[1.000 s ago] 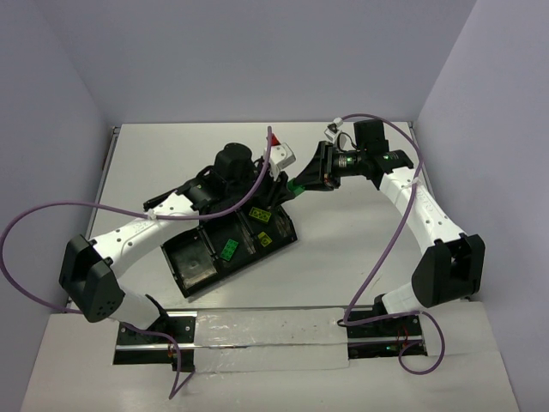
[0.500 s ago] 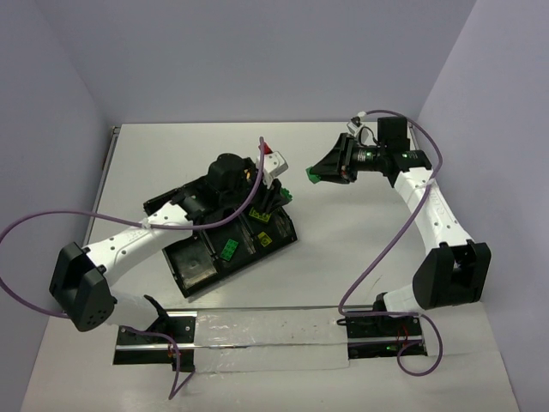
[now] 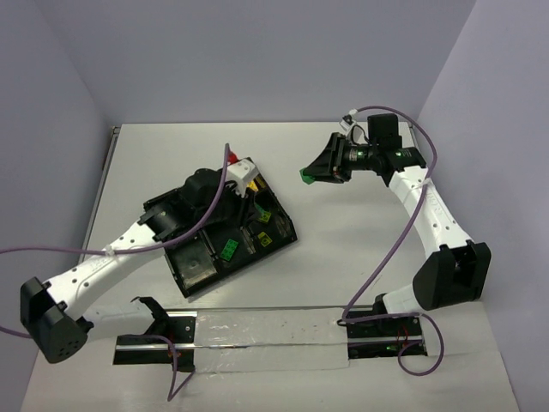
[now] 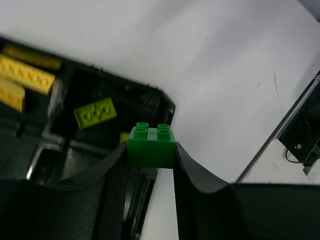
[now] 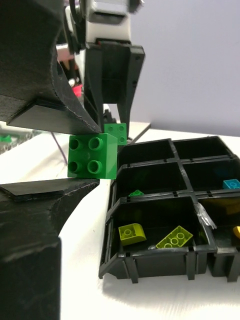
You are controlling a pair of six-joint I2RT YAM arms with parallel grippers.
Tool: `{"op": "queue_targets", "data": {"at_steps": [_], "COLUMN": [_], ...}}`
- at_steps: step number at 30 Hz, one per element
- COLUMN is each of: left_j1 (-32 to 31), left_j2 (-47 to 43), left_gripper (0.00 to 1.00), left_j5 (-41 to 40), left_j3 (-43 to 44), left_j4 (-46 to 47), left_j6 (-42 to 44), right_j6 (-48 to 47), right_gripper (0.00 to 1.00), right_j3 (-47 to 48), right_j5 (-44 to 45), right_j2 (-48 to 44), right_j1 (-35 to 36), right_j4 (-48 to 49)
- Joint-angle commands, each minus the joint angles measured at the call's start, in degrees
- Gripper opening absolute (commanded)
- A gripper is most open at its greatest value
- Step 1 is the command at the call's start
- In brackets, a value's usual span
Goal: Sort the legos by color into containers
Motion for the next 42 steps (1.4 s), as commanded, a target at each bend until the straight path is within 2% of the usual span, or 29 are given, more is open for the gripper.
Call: {"op": "queue_targets", "data": {"at_steps": [1,5,12,16,18,19,20,21,22,25,30,34,42], "left_j1": [0.4,1.0,2.6,4.3,5.6,6.1,6.6,7.4,8.0,10.1,16.5,21.3,24.0], "left_j2": [-5.9,-7.0,-1.7,0.4,0.3,0.2,0.0,-0.4,-0.7,-2.3,-5.1,-7.1,-7.7], "left_gripper": [0.00,0.00,0.00,0.03,0.15,0.23,0.35,0.54,0.64,0.71,0.76,0.76,0.76], "left_j5": [-10.1,-14.9,-18.2,-19.3,-19.6,-19.4,-19.4,-19.7,-19.9,-20.1,-19.0,-20.9,-24.5], "left_j3": [-5.7,-9.9,-10.7,-11.1,-10.9,-10.8,-10.7,-10.7,-10.7,-10.3,-7.8,-3.5,2.5], "left_j4": [-9.1,-10.0,-10.7,-10.1,-10.3,-10.4,-10.6,-10.8,-11.2,-12.2,-13.9,-15.9,-17.7], "left_j6": [-11.5,-21.2,-29.9,-31.3,-31.5,-31.2,-30.8,-30.5,-30.1,-29.1,-27.1,-27.3,-28.7], "right_j6": [-5.1,-8.3,-10.5,-10.2,-9.6,-9.5,-9.4,-9.3,-9.3,-8.9,-8.3,-8.9,-10.1], "right_gripper": [0.00,0.00,0.00,0.00,0.00,0.00,0.00,0.00,0.00,0.00,0.01,0.07,0.17], "right_j3": [6.6,11.0,12.2,12.1,11.4,11.1,10.8,10.5,10.3,9.7,10.7,14.5,22.4], "right_j5": [7.7,17.6,21.5,22.6,22.4,22.3,22.1,21.8,21.7,21.9,23.7,26.4,28.6], "right_j2": [1.8,5.7,10.9,12.2,12.3,12.3,12.4,12.6,12.8,13.2,14.7,17.7,25.8], "right_j1": [6.2,13.7,24.7,26.7,27.1,27.2,27.3,27.6,27.9,29.0,31.4,33.9,37.9], "right_j4": [-4.1,-8.7,-9.6,-8.8,-8.1,-7.7,-7.2,-6.9,-6.7,-6.0,-5.5,-6.4,-8.1]}}
